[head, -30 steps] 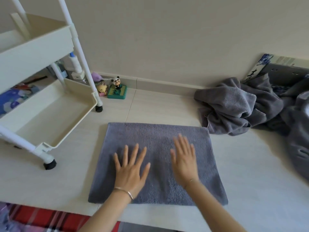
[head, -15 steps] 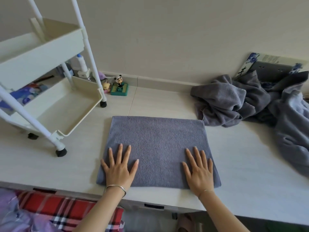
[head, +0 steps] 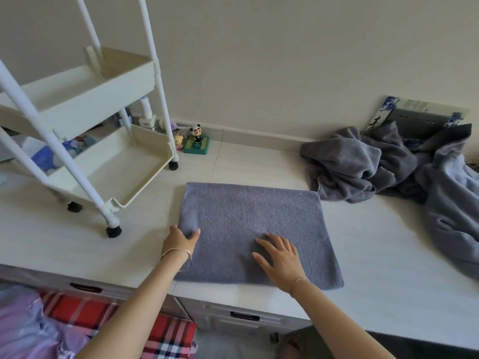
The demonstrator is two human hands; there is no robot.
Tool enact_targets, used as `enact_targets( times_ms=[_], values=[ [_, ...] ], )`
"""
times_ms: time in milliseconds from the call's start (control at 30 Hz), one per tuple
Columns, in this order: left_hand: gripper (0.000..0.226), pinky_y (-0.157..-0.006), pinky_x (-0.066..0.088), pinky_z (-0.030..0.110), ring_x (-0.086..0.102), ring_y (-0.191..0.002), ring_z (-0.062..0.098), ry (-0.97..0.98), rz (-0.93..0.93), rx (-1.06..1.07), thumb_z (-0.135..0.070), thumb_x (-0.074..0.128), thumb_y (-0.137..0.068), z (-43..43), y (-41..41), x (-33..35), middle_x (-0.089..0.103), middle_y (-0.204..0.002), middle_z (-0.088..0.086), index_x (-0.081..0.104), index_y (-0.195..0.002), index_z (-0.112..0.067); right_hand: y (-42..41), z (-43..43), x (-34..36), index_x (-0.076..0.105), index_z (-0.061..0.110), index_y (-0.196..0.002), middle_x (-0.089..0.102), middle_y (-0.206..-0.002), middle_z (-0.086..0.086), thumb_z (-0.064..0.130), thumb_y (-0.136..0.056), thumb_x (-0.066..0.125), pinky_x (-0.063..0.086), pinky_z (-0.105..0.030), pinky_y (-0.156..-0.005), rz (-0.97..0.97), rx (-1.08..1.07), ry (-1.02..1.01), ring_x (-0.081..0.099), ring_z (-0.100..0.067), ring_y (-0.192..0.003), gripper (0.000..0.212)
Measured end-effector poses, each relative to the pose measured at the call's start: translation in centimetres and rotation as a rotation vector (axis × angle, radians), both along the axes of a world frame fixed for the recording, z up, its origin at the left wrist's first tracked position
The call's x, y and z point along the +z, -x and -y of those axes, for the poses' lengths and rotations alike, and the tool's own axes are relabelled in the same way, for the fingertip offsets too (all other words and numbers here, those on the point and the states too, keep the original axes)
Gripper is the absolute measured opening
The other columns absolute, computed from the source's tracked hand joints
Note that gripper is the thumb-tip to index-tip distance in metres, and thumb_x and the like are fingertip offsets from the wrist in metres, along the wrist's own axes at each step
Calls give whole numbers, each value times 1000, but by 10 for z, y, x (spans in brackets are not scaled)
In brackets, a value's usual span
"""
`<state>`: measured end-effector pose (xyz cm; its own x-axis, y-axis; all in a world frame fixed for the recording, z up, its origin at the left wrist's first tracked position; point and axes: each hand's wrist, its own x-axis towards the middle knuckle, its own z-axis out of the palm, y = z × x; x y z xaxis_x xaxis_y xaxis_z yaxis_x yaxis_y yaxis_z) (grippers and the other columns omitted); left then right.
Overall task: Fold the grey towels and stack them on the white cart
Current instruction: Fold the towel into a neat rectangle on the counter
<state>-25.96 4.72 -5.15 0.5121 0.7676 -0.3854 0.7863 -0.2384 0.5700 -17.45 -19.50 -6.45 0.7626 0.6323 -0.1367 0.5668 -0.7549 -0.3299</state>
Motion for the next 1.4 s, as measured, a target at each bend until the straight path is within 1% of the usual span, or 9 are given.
enact_targets(
  times_ms=[133,233,400,567,800,900,1067,1300,1400],
  values=[
    [42,-71,40,31,60,-97,34,172,161,28,-39,68,-83,-4,-5,6,64,-102,15,56,-99,-2,-11,-4,17,50,37,-126,42,-126,9,88,-62,4,26,-31,-106,-55,20,49,36,-15,-121,94],
    [42,-79,44,31,59,-101,31,145,264,-75,-35,71,-81,-2,-7,4,63,-104,9,56,-105,-4,-12,-5,31,54,31,-115,42,-111,5,75,-80,36,37,-33,-99,-162,69,127,41,-16,-111,59],
    [41,-83,46,27,61,-102,21,209,339,-282,-31,75,-78,-4,-12,1,66,-109,3,60,-110,-9,-25,-9,55,61,18,-89,56,-92,-1,69,-84,42,48,-34,-80,-295,176,279,55,-19,-84,54],
    [31,-79,49,20,63,-96,11,353,385,-357,-34,73,-79,3,-29,17,68,-98,-8,62,-103,-19,-60,-33,66,41,21,-135,41,-139,1,55,-73,67,38,-31,-105,-496,-22,-291,43,-15,-124,75],
    [25,-70,50,18,65,-78,7,410,373,-555,-33,77,-75,4,-66,49,69,-86,-8,67,-92,-19,-136,-64,76,7,22,-150,24,-155,-6,63,-67,71,25,-38,-115,-789,-111,-305,29,-21,-140,112],
    [33,-82,54,26,69,-88,11,447,336,-592,-39,78,-72,1,-78,61,72,-95,-5,69,-97,-20,-154,-70,74,21,19,-149,35,-150,-5,82,-47,67,28,-42,-115,-863,-77,-258,38,-20,-135,128],
    [27,-72,50,19,67,-78,7,385,323,-607,-50,68,-75,-9,-93,86,71,-82,-8,67,-78,-22,-178,-61,94,60,7,-119,67,-118,-5,72,-41,79,49,-28,-94,-1038,-30,-378,63,-17,-110,104],
    [37,-80,49,23,62,-81,5,123,561,-660,-51,65,-72,-21,-133,175,71,-88,0,70,-90,-18,-199,-52,199,65,11,-98,71,-102,-9,43,-58,77,56,-24,-77,-782,-62,-773,67,-23,-97,53],
    [39,-60,39,18,48,-62,1,-31,705,-724,-51,64,-70,-20,-147,233,56,-69,-4,65,-78,-14,-199,-49,258,69,15,-84,74,-80,1,56,-34,88,56,-23,-61,-655,-3,-960,71,-13,-76,66]
  ],
)
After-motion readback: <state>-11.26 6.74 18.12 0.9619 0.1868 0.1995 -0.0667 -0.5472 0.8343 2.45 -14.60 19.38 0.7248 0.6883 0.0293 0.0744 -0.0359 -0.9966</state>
